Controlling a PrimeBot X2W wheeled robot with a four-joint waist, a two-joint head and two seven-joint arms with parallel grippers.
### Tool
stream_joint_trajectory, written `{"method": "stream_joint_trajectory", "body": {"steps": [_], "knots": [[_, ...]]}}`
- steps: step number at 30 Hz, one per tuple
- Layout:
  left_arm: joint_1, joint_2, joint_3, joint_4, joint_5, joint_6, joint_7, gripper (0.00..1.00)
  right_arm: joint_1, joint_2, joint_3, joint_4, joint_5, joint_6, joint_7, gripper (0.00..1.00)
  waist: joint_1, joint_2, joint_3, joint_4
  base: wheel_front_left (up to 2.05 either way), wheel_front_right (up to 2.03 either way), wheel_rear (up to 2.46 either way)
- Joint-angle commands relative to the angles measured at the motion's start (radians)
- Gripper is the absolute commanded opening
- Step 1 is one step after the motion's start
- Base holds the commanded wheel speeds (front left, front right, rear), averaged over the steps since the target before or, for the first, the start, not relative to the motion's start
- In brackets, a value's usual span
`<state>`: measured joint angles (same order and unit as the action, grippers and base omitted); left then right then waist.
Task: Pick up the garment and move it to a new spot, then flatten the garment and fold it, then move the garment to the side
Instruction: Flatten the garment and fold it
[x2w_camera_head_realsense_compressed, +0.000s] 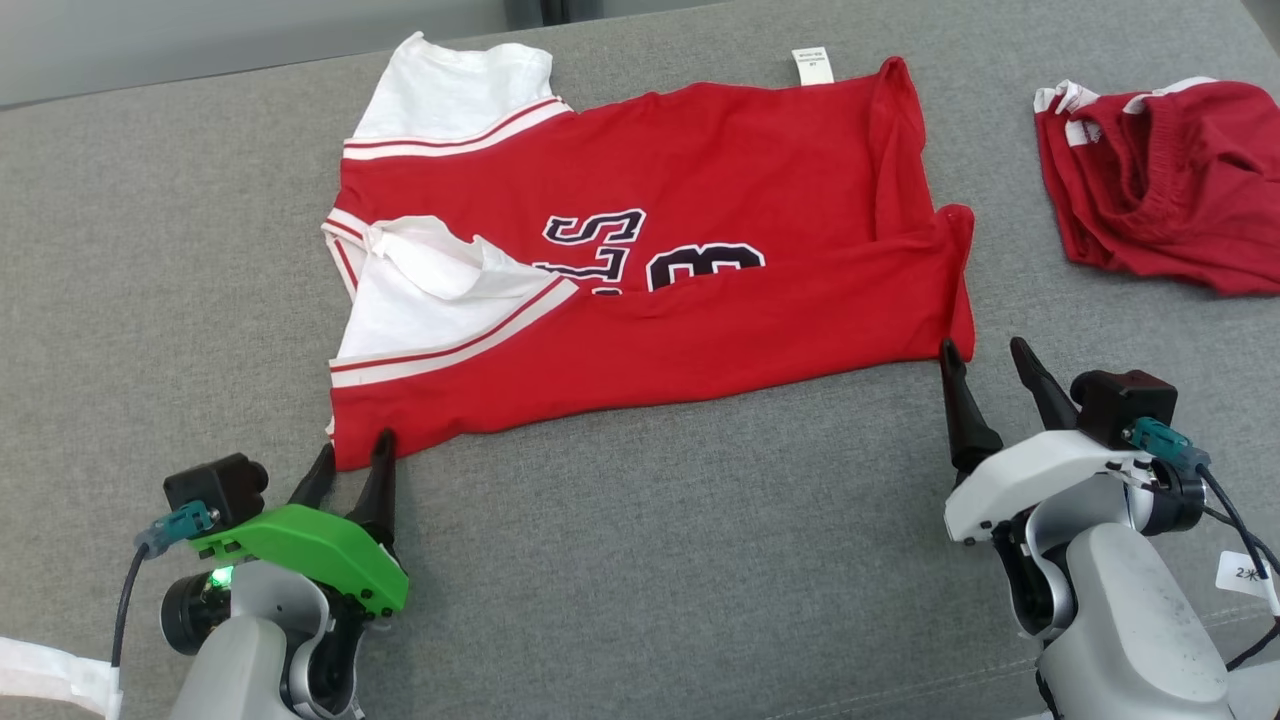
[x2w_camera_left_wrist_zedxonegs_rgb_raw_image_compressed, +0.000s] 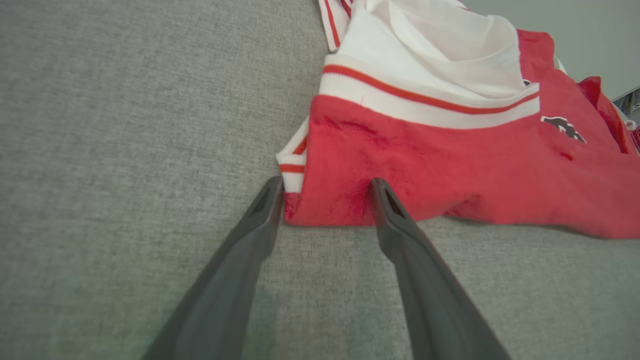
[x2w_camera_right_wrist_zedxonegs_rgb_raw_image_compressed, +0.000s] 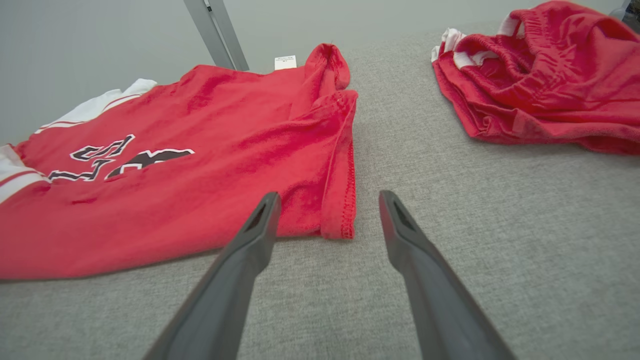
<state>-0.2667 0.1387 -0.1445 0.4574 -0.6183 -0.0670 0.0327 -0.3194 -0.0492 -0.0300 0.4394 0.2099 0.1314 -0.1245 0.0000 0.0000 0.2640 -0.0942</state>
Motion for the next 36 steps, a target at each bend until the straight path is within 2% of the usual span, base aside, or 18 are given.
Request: {"method": "stream_joint_trajectory", "body": {"steps": [1, 9, 17, 19, 21, 24, 25, 30, 36], "knots": [[-0.010, -0.004, -0.007, 0.018, 0.004, -0.001, -0.001, 0.00, -0.020, -0.003, 0.000, 0.009, -0.003, -0.002, 0.003, 1.00, 0.0000, 0.0000, 0.001, 0.000, 0.00, 0.00, 0.00], [-0.031, -0.001, -0.019, 0.032, 0.010, -0.015, -0.040, 0.00, -0.078, -0.002, -0.026, 0.110, -0.012, -0.002, 0.022, 1.00, 0.0000, 0.0000, 0.004, 0.017, 0.00, 0.00, 0.00], [-0.030, 0.006, -0.017, 0.007, 0.004, -0.017, -0.064, 0.00, -0.162, -0.002, -0.053, 0.283, -0.048, -0.002, 0.043, 1.00, 0.0000, 0.0000, 0.008, 0.040, 0.00, 0.00, 0.00], [-0.029, 0.008, -0.016, 0.003, 0.001, -0.016, -0.069, 0.00, -0.183, -0.002, -0.056, 0.326, -0.051, -0.002, 0.049, 0.51, 0.0000, 0.0000, 0.008, 0.044, 0.00, 0.00, 0.00], [-0.027, 0.012, -0.012, -0.002, -0.002, -0.014, -0.074, 0.00, -0.200, -0.002, -0.047, 0.364, -0.032, -0.002, 0.052, 0.38, 0.0000, 0.0000, 0.006, 0.045, 0.00, 0.00, 0.00], [-0.019, 0.019, -0.004, -0.012, -0.006, -0.009, -0.080, 0.00, -0.230, -0.001, -0.036, 0.408, -0.012, -0.002, 0.044, 0.04, 0.0000, 0.0000, 0.001, 0.042, 0.00, 0.00, 0.00], [-0.016, 0.021, -0.002, -0.016, -0.006, -0.007, -0.082, 0.00, -0.239, -0.001, -0.041, 0.416, -0.019, -0.002, 0.036, 0.00, 0.0000, 0.0000, -0.002, 0.041, 0.00, 0.00, 0.00], [0.005, 0.033, 0.003, -0.066, -0.005, -0.003, -0.099, 0.00, -0.275, -0.003, -0.071, 0.426, -0.051, -0.002, 0.003, 0.00, 0.0000, 0.0000, -0.021, 0.039, 0.00, 0.00, 0.00], [0.088, 0.051, 0.007, -0.222, 0.004, 0.020, -0.102, 0.00, -0.243, -0.004, -0.095, 0.346, -0.064, -0.002, -0.005, 0.00, 0.0000, 0.0000, -0.057, 0.048, 0.00, 0.00, 0.00]]}}
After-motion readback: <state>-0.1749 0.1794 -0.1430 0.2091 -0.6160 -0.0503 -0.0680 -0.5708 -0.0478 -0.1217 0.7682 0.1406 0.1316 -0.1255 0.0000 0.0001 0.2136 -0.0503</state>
